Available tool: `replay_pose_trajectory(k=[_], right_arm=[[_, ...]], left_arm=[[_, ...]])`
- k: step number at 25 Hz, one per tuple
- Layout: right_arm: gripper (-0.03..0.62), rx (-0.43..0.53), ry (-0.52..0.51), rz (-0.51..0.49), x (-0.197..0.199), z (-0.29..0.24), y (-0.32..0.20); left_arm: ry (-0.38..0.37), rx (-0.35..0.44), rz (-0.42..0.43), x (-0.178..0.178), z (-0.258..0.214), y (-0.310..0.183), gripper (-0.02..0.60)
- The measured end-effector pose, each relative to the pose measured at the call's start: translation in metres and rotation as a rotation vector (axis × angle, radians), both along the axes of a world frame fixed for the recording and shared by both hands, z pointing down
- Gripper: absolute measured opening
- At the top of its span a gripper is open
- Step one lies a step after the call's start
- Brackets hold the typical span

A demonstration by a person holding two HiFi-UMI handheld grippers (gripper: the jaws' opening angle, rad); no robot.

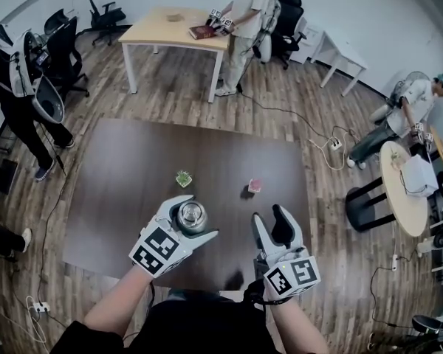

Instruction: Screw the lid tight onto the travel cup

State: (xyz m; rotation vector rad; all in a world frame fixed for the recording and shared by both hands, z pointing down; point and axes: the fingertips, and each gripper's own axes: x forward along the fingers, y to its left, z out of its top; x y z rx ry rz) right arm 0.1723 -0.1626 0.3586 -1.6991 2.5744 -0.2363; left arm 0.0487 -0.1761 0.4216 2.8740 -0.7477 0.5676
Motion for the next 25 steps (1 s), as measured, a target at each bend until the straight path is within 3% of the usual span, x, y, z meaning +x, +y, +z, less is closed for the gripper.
replay_pose_trajectory(k=[8, 25], right_arm=[[0.213, 0.005, 0.064, 0.09, 0.025, 0.019, -0.003], [0.206, 0.033, 0.119, 0.1, 0.024, 0.017, -0.008]], left_arm=[[-0.012, -0.008, -0.025, -0.009, 0.013, 0.005, 0.388], [-0.023, 0.002, -0.036, -0.01, 0.014, 0.01, 0.388]])
